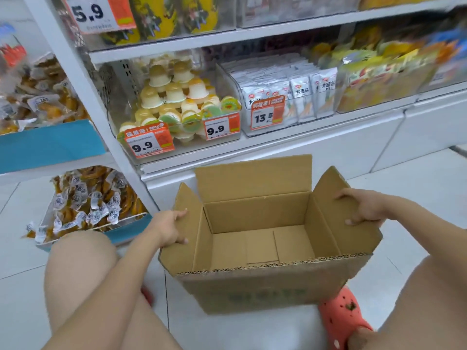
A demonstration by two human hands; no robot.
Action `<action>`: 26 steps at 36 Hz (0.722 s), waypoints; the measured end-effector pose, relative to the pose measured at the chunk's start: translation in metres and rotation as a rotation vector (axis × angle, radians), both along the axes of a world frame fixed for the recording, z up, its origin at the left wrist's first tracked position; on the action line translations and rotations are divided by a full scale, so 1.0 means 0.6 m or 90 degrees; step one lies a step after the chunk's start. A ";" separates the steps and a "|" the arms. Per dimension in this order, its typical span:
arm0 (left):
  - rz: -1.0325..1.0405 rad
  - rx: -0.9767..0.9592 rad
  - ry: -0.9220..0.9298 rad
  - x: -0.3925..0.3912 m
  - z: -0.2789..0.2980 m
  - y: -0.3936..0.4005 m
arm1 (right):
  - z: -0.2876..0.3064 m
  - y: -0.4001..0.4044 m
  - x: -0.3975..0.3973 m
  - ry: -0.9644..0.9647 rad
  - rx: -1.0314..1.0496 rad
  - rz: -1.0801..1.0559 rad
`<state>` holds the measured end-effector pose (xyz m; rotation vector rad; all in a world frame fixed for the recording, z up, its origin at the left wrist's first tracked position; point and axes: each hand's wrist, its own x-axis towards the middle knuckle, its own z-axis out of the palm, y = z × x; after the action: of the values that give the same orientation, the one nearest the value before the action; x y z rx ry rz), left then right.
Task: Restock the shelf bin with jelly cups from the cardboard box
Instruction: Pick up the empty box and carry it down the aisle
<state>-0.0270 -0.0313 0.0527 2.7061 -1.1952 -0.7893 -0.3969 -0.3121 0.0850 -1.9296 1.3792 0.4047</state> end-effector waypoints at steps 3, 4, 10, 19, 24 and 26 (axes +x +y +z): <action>-0.013 -0.020 0.046 -0.034 0.011 -0.041 | 0.027 -0.022 -0.054 0.003 -0.020 -0.020; -0.015 -0.027 0.071 -0.045 0.014 -0.057 | 0.035 -0.028 -0.071 0.007 -0.036 -0.026; -0.077 -0.060 0.109 -0.119 0.041 -0.162 | 0.071 -0.058 -0.183 0.017 -0.074 -0.100; -0.259 -0.097 -0.036 -0.212 0.108 -0.329 | 0.066 -0.049 -0.331 -0.041 -0.142 -0.248; -0.387 -0.106 -0.087 -0.276 0.138 -0.420 | 0.043 -0.028 -0.414 -0.083 -0.146 -0.342; -0.425 -0.100 -0.106 -0.300 0.153 -0.452 | 0.037 -0.019 -0.444 -0.094 -0.152 -0.368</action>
<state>-0.2070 -0.3022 0.1445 2.2748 -2.1429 -0.4840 -0.6634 -0.3236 0.1070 -1.5941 1.8581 -0.1830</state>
